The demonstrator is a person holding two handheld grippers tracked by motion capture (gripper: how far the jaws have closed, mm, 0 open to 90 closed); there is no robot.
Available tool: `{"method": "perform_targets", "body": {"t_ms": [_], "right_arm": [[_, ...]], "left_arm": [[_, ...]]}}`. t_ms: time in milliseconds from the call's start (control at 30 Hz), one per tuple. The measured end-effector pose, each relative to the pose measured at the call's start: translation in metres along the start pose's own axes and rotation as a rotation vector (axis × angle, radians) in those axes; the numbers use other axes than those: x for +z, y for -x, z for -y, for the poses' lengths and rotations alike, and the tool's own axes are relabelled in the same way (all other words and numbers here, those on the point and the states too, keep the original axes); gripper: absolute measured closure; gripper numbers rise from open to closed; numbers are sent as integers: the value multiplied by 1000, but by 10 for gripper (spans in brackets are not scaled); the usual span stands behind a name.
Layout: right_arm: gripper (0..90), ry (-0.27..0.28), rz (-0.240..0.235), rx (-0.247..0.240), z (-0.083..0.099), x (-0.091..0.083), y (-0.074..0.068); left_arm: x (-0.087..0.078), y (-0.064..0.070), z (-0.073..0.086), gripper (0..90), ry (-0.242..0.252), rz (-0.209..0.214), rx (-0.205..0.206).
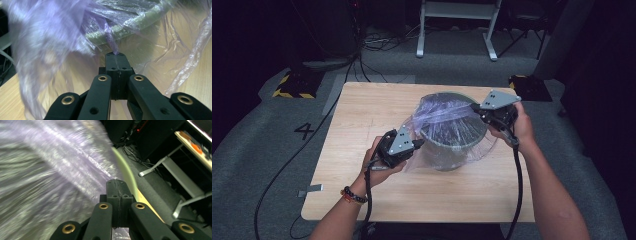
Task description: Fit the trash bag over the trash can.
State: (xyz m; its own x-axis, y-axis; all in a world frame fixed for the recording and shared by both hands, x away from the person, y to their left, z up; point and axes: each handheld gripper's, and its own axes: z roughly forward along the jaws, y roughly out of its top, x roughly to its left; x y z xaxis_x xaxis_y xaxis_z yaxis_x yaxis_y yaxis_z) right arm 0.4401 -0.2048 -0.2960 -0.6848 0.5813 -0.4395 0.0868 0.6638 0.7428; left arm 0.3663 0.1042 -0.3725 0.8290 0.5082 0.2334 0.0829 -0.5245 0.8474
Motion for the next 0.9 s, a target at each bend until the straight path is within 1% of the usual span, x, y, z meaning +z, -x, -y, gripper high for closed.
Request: {"method": "perform_targets", "body": {"t_ms": [67, 100, 133, 200, 300, 433, 533, 600, 667, 700, 767, 833, 867, 900], "right_arm": [[900, 3, 17, 46, 2, 0, 9], [900, 4, 21, 70, 3, 1, 14], [900, 4, 29, 105, 5, 2, 21], [900, -5, 30, 158, 8, 5, 30], [900, -24, 43, 216, 17, 11, 44], [900, -34, 66, 285, 29, 17, 54], [900, -43, 76, 311, 37, 24, 58], [900, -47, 74, 340, 44, 30, 60], [900, -53, 66, 355, 49, 35, 60], [900, -59, 64, 361, 52, 38, 60], [900, -60, 54, 378, 57, 42, 59], [900, -58, 49, 389, 60, 44, 58], [900, -56, 46, 392, 61, 44, 58], [900, -58, 46, 393, 62, 45, 58]], "left_arm": [[1, 0, 0, 900, -15, 0, 10], [1, -1, 1, 900, -26, 8, 16], [2, 0, 1, 900, -36, 22, 20], [3, 1, 2, 900, -59, 34, 33], [5, 3, 5, 900, -71, 50, 38], [8, 4, 9, 900, -95, 64, 41], [12, 7, 16, 900, -120, 84, 48], [16, 9, 22, 900, -145, 103, 55], [17, 11, 28, 900, -155, 110, 45], [18, 11, 31, 900, -156, 115, 45], [17, 11, 36, 900, -141, 126, 31], [15, 11, 41, 899, -129, 140, 8], [14, 12, 43, 858, -126, 138, 5], [13, 13, 44, 792, -129, 122, 3]]}}
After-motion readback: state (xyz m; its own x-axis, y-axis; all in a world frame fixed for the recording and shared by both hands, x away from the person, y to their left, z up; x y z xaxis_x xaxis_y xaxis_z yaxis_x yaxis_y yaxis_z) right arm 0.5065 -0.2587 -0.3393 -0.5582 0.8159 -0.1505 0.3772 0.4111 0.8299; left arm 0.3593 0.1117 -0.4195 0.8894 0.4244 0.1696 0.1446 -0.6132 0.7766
